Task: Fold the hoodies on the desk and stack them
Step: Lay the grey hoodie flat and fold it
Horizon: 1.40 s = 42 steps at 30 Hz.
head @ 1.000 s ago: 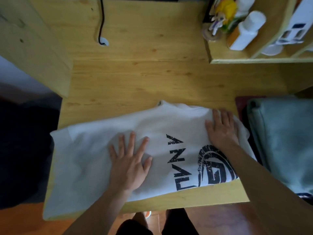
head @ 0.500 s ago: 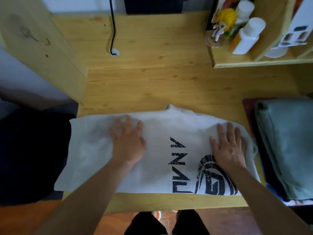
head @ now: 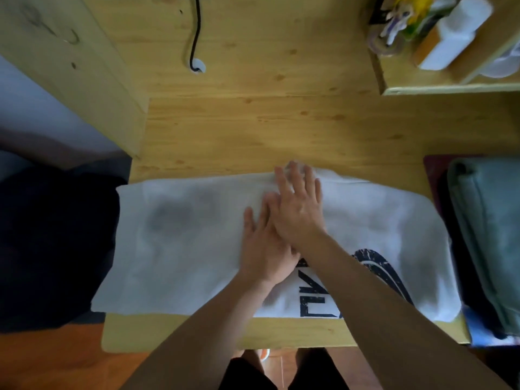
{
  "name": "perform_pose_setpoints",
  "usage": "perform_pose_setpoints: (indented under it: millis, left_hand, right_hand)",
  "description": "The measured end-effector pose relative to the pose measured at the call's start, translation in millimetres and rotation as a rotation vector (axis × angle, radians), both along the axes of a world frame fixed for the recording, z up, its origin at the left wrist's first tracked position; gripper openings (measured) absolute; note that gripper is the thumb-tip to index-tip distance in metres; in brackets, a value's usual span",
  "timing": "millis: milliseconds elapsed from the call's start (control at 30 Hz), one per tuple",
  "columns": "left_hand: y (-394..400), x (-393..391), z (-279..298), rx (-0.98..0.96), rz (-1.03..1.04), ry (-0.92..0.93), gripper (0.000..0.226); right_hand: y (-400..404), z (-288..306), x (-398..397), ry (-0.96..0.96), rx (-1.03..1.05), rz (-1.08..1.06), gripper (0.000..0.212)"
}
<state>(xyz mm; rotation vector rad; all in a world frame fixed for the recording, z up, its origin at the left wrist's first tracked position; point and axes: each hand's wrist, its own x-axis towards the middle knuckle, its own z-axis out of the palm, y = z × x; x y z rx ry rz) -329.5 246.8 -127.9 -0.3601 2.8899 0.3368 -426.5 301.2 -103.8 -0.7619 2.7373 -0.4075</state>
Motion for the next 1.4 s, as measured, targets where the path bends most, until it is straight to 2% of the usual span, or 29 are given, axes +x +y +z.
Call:
perform_pose_setpoints:
  millis: [100, 233, 433, 567, 667, 833, 900, 967, 1033, 1100, 1133, 1167, 1233, 1300, 1367, 1400]
  left_hand:
    - [-44, 55, 4, -0.092, 0.153, -0.017, 0.063]
    - [-87, 137, 3, -0.128, 0.131, -0.025, 0.064]
    - [-87, 133, -2, -0.101, 0.201, -0.058, 0.070]
    - [-89, 135, -1, -0.106, 0.194, -0.047, 0.069]
    - [-88, 134, -2, -0.099, 0.196, -0.023, 0.070]
    - [-111, 149, -5, -0.028, 0.133, 0.064, 0.058]
    - [-126, 171, -3, -0.016, 0.172, 0.111, 0.057]
    - [-137, 197, 3, -0.037, 0.314, 0.056, 0.058]
    - [-148, 217, 3, 0.042, 0.585, -0.025, 0.066]
    - [-160, 226, 7, 0.335, 0.931, -0.061, 0.097]
    - [-162, 226, 12, 0.486, 1.089, -0.045, 0.113]
    - [-163, 226, 16, 0.564, 1.235, -0.018, 0.118]
    - [-152, 222, 30, 0.545, 1.463, 0.062, 0.105]
    - [-134, 220, 46, 0.621, 1.619, 0.226, 0.077]
    - [-120, 217, 53, 0.934, 1.793, 0.324, 0.043]
    - [-115, 214, 54, 1.116, 1.874, 0.336, 0.031]
  right_hand:
    - [-7, -28, -17, 0.011, 0.165, -0.006, 0.063]
    - [-7, -34, -14, 0.078, 0.187, 0.011, 0.065]
    - [-17, -16, -3, 0.041, 0.307, 0.028, 0.068]
    - [-15, 12, 93, 0.120, 0.174, 0.166, 0.068]
    - [17, -7, 136, 0.070, 0.207, 0.111, 0.065]
    - [38, -26, 129, 0.064, 0.234, 0.097, 0.064]
    - [35, -27, 132, 0.078, 0.226, 0.095, 0.063]
    - [36, -25, 133, 0.074, 0.237, 0.093, 0.064]
    - [34, -27, 132, 0.060, 0.251, 0.084, 0.064]
    - [31, -25, 131, 0.026, 0.227, 0.057, 0.065]
    - [31, -22, 130, -0.007, 0.171, 0.041, 0.065]
    - [30, -16, 131, -0.062, 0.057, 0.017, 0.064]
    - [25, 3, 143, -0.212, -0.290, -0.095, 0.058]
    - [16, 23, 168, -0.373, -0.599, -0.199, 0.057]
    - [11, 24, 189, -0.475, -0.713, -0.241, 0.059]
    - [10, 17, 195, -0.496, -0.694, -0.260, 0.061]
